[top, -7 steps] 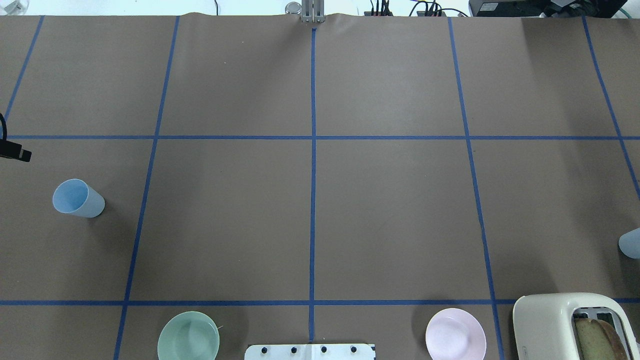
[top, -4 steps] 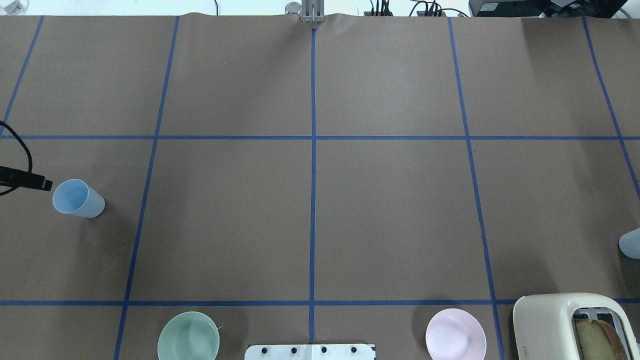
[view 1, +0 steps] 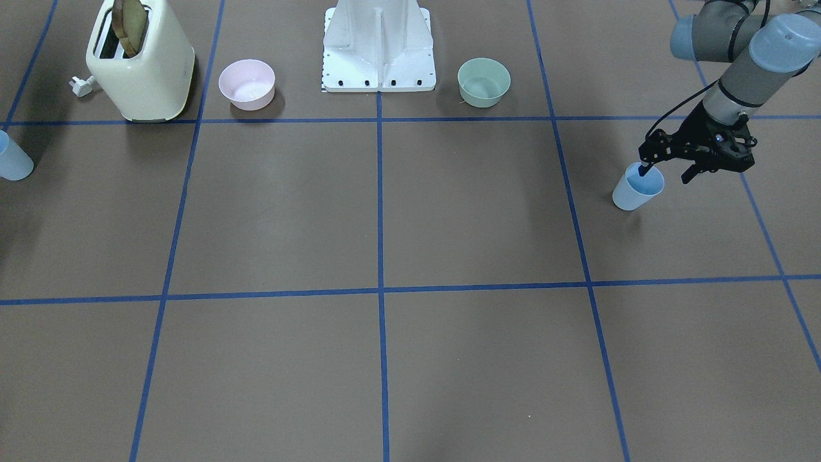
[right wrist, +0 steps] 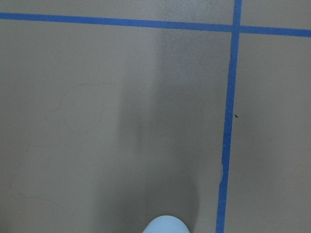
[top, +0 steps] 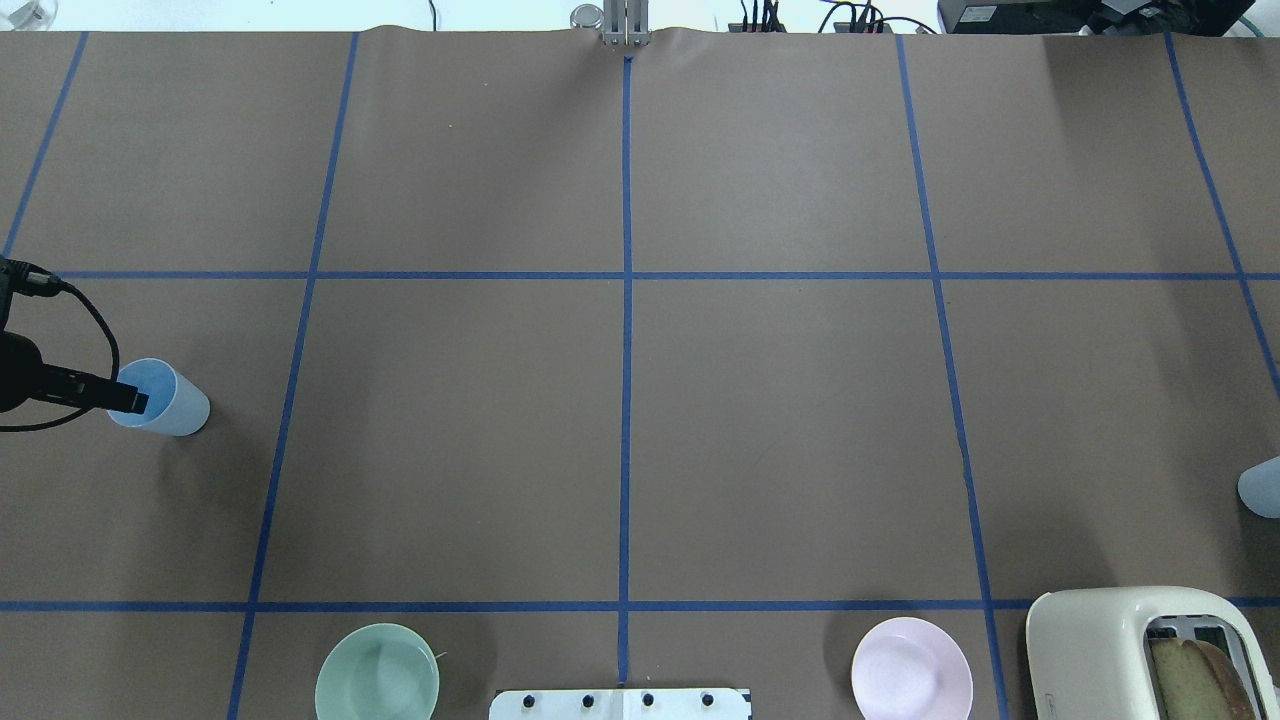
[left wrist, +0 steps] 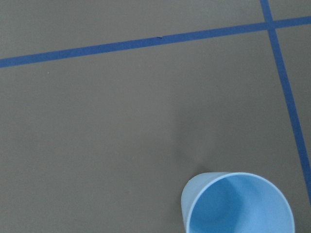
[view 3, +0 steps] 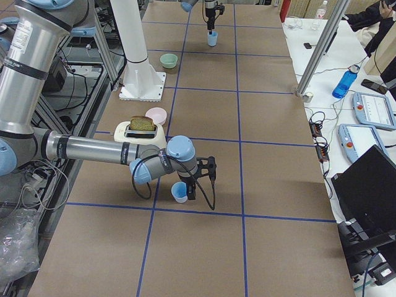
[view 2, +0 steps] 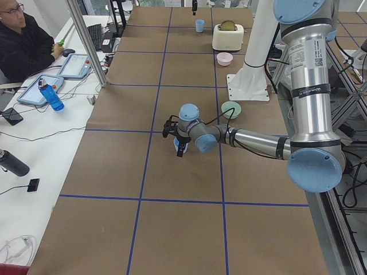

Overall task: Stack blue cups with both arms
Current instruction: 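Lower the left gripper onto the light blue cup and close it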

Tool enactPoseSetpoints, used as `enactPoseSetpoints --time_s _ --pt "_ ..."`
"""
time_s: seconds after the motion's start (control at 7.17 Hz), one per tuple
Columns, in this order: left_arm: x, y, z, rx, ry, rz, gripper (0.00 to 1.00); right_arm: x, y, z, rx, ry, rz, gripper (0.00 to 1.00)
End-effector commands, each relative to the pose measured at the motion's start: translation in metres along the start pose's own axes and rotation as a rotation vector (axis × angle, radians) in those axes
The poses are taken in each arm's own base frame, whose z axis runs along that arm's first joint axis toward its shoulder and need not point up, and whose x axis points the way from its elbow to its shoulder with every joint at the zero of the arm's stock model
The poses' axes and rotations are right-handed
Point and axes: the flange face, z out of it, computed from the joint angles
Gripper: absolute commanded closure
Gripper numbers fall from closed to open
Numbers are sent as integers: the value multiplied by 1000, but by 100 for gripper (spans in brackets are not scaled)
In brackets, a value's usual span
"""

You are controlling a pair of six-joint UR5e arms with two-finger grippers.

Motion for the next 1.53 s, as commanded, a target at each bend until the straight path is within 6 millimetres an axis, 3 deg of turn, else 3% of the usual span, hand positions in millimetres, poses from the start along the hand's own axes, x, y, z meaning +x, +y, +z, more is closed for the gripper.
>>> enactPoseSetpoints --time_s 0.0,0.14,0.28,0.42,0.56,0.84,1.12,1.26,1.4 --pt "0 -5 11 -7 -5 2 18 0 0 0 0 0 0 2" --pt "3 -8 12 -4 -2 6 31 0 0 0 -1 1 1 2" --pt "3 -9 12 -3 -1 8 54 0 0 0 1 0 -4 5" --pt "3 -9 12 -3 -1 7 88 0 0 0 0 0 -4 6" --pt "3 -9 12 -8 0 5 100 0 0 0 0 0 -6 6" --pt "3 -9 13 -13 2 5 100 2 4 1 -7 2 0 6" --pt "18 -10 2 -28 50 16 100 5 10 9 -30 5 2 8" --pt "38 -20 -7 -39 91 17 100 6 13 13 -43 7 0 9" --pt "72 -42 -26 -66 70 -15 100 10 16 20 -57 9 1 10"
